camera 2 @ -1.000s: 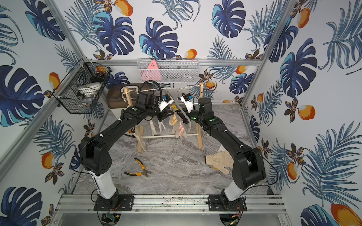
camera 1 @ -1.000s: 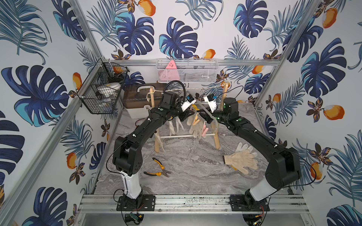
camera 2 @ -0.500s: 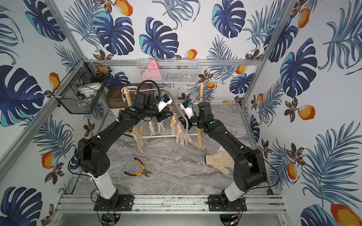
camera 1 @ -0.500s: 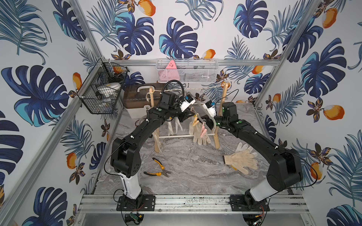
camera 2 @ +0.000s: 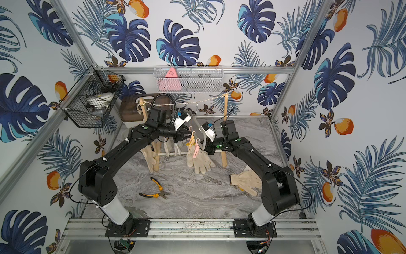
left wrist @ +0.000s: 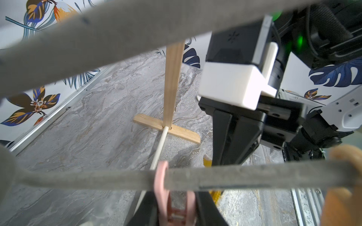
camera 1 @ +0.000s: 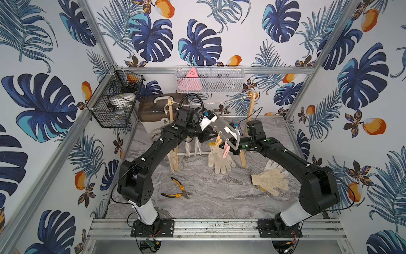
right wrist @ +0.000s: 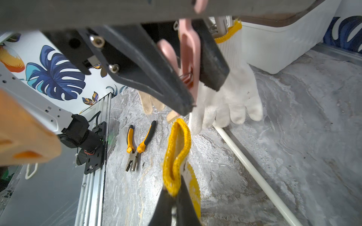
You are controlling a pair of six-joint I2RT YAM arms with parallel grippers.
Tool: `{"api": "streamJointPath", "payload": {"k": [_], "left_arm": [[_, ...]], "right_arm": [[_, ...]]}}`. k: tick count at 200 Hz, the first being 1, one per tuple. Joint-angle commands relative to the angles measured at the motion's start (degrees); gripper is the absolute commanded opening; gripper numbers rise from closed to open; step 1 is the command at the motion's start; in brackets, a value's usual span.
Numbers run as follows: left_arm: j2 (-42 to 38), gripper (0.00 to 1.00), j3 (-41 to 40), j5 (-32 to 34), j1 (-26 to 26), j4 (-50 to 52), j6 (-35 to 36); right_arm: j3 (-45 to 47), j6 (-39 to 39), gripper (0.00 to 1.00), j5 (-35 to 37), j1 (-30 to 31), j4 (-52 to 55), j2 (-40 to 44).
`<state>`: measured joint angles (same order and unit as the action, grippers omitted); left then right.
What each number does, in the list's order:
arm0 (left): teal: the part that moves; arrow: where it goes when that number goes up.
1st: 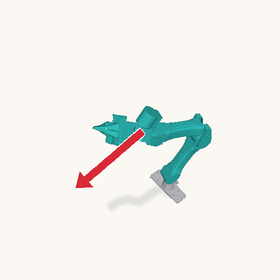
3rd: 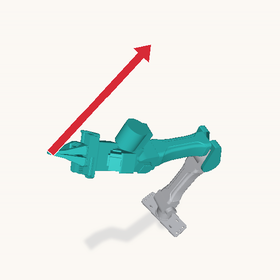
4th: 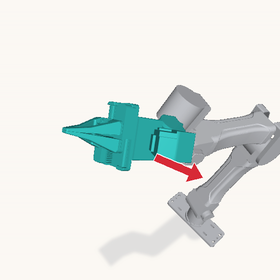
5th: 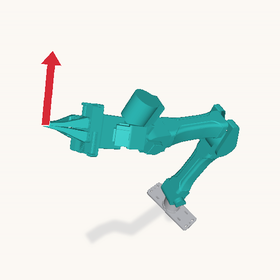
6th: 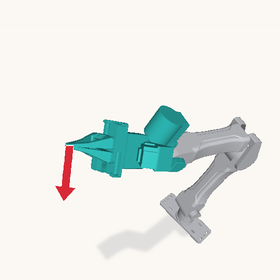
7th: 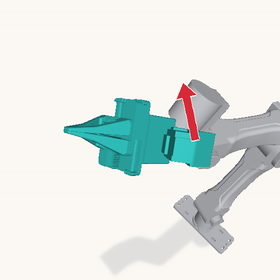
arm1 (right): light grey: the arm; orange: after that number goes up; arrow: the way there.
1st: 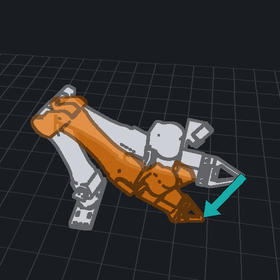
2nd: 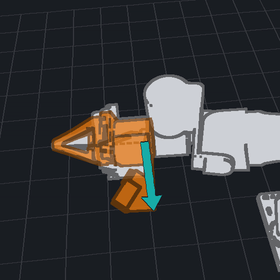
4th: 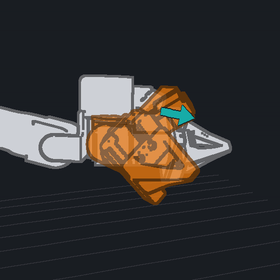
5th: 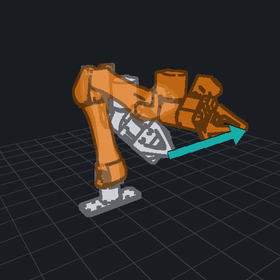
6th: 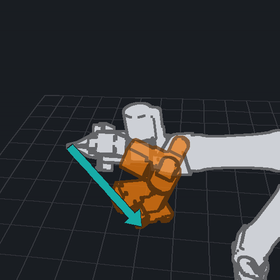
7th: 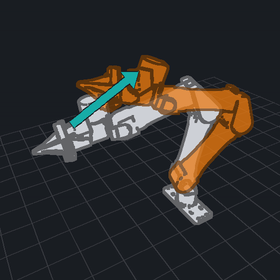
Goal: Clip the gloves onto a hanger to dry
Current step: Clamp the glove onto the hanger.
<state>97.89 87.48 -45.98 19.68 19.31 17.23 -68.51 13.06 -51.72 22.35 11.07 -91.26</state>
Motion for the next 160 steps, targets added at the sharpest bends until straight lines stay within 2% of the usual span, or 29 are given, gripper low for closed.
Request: {"api": "streamJointPath", "payload": {"k": [1, 31, 59, 160], "left_arm": [[-1.23, 0.22, -0.59, -3.45, -0.14, -1.7, -1.88], [-1.49, 0.22, -0.94, -4.29, -0.17, -2.02, -2.8], [-0.88, 0.22, -0.15, -5.37, -0.14, -2.22, -3.88], [1.16, 0.23, 2.98, -8.06, -0.16, 0.33, -3.37]], "right_arm": [[0.05, -0.43, 0.0, -2.32, 0.23, -3.93, 0.04], [1.28, -1.32, 0.0, -2.04, 0.24, -7.58, 0.36], [1.5, -5.31, 0.0, -4.93, 0.42, -12.65, 0.04], [-1.03, -5.11, 0.0, -4.61, 0.59, -13.07, -1.31]]}}
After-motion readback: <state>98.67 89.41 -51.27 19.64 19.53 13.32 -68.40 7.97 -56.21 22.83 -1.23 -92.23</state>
